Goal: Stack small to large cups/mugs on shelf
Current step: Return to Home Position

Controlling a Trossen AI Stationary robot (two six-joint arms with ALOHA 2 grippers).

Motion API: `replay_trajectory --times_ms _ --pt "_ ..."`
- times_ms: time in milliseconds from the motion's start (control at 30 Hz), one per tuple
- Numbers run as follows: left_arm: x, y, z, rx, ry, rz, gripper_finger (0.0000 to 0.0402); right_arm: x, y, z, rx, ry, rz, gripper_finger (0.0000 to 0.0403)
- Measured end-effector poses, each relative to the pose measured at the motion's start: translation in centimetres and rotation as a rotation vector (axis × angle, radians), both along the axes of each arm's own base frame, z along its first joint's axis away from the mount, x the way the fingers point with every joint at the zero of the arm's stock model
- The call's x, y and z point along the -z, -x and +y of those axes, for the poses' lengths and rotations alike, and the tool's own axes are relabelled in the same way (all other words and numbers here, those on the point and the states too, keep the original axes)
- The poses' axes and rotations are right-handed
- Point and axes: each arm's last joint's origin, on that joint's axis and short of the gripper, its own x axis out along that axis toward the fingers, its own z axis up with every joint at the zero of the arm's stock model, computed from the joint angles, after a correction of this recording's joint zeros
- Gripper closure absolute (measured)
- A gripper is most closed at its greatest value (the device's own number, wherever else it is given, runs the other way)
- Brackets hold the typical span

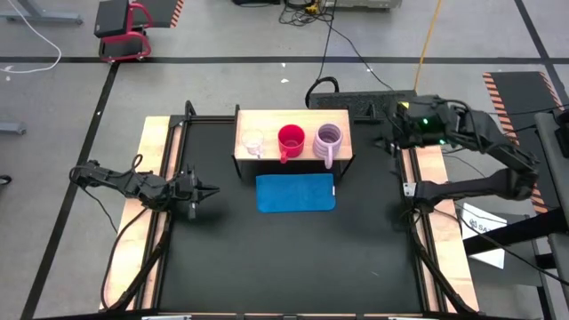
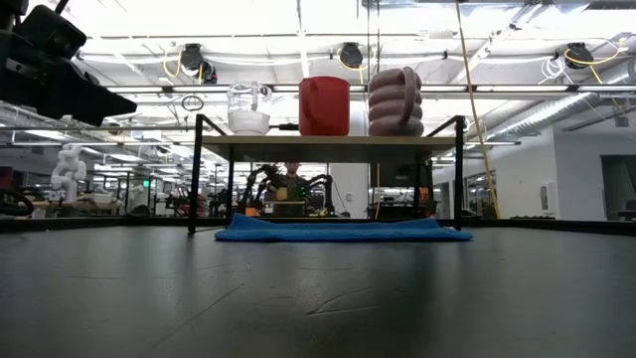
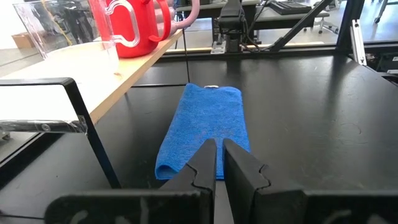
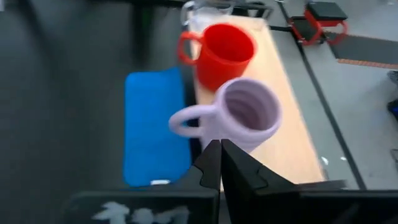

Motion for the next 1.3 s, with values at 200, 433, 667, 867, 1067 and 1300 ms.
replay_trajectory --times_ms 200,433,667,867,1067,1300 --pt "0.0 0.0 0.0 0.000 0.000 -0.001 0.0371 2.9 2.1 1.1 -0.075 -0.046 -0.065 0.0403" --pt "-0.1 0.0 0.0 -0.001 0.003 -0.010 0.0371 6.6 4.5 1.9 -0.063 -0.048 -0.096 0.0403" --pt "-0.1 0.0 0.0 -0.001 0.004 -0.009 0.0371 9.6 6.9 2.8 -0.070 -0.105 -0.204 0.0403" --pt "-0.1 0.0 0.0 -0.001 0.003 -0.009 0.0371 12.3 7.8 3.1 -0.041 -0.144 -0.236 0.0403" --pt "-0.1 0.0 0.0 -0.003 0.003 -0.009 0.0371 14.1 8.2 3.2 -0.033 -0.175 -0.252 0.0403" --pt "-0.1 0.0 0.0 -0.009 0.001 -0.008 0.0371 13.8 9.4 3.8 -0.099 -0.185 -0.335 0.0403"
